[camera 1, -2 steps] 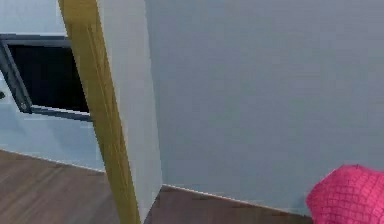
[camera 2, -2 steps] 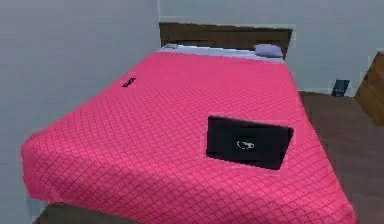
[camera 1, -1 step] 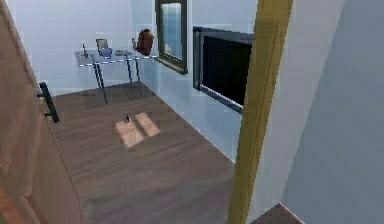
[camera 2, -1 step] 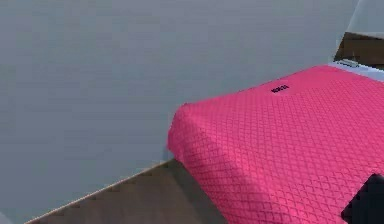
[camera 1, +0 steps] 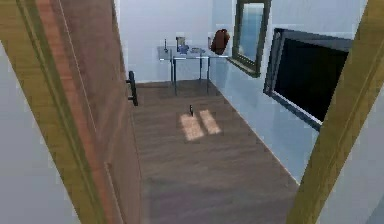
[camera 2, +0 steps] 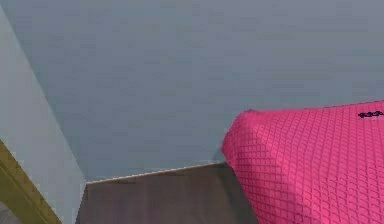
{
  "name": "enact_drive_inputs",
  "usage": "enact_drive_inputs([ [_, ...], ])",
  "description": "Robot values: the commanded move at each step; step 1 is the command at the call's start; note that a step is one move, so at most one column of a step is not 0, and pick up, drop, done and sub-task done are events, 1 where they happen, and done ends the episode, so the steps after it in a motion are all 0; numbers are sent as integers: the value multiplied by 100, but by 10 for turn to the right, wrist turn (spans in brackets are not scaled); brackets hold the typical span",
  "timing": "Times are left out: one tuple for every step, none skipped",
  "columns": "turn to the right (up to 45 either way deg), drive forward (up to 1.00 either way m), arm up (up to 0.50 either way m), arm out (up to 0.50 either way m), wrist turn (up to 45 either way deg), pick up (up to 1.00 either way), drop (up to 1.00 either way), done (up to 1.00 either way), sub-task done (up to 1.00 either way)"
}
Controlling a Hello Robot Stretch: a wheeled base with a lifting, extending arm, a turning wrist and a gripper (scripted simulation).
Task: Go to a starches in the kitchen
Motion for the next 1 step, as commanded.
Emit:
enact_drive_inputs([
  [0,25,0,0,0,0,0,0,0],
])
